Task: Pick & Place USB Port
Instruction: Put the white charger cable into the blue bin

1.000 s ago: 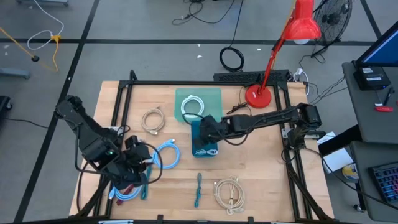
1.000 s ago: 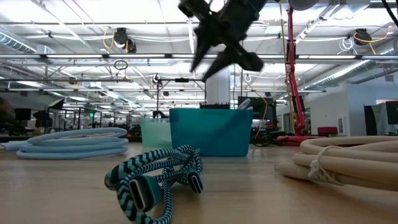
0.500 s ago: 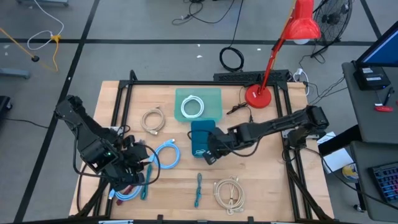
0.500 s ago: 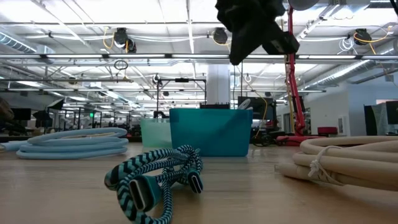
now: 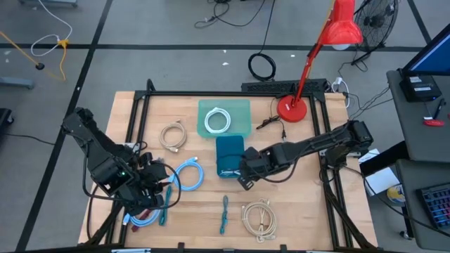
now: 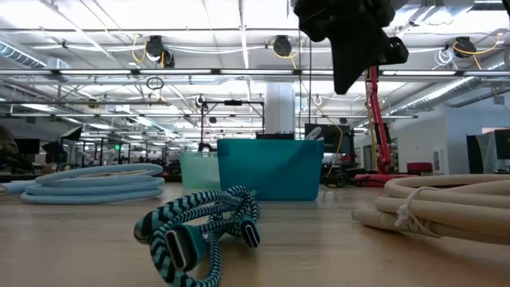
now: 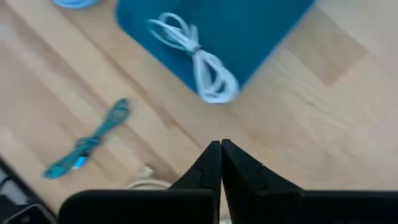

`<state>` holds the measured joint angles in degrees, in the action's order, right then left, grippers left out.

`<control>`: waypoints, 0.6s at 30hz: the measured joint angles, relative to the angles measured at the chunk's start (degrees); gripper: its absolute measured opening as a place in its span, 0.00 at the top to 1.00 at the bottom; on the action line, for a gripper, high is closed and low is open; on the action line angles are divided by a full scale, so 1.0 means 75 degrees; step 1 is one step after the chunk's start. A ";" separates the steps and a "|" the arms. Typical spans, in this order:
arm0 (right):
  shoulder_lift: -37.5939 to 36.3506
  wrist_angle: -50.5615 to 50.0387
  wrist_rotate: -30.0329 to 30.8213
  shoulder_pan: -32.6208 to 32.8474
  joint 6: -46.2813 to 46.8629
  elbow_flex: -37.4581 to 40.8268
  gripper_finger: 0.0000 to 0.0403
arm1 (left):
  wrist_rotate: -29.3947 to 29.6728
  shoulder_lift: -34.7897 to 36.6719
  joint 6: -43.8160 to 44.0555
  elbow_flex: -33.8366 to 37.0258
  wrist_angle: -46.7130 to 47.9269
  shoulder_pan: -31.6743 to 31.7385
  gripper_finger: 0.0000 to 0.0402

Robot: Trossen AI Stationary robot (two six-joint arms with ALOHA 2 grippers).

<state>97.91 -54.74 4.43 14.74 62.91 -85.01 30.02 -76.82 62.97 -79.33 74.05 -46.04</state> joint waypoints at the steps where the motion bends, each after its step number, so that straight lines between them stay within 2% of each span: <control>1: 0.0003 -0.0082 0.0001 0.0000 0.0004 0.0001 1.00 | 0.0002 0.0000 0.0004 0.0000 -0.0004 0.0000 0.73; 9: 0.0437 0.0272 -0.0208 -0.0029 0.0099 0.0006 1.00 | 0.0012 0.0000 0.0000 0.0000 -0.0018 0.0000 0.73; 18: 0.0600 0.0233 0.0006 -0.0055 0.0205 0.0015 1.00 | 0.0020 0.0000 0.0018 0.0000 -0.0021 0.0000 0.73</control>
<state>102.41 -52.99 4.47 14.33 64.45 -84.90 30.17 -76.82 63.11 -79.33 73.89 -46.04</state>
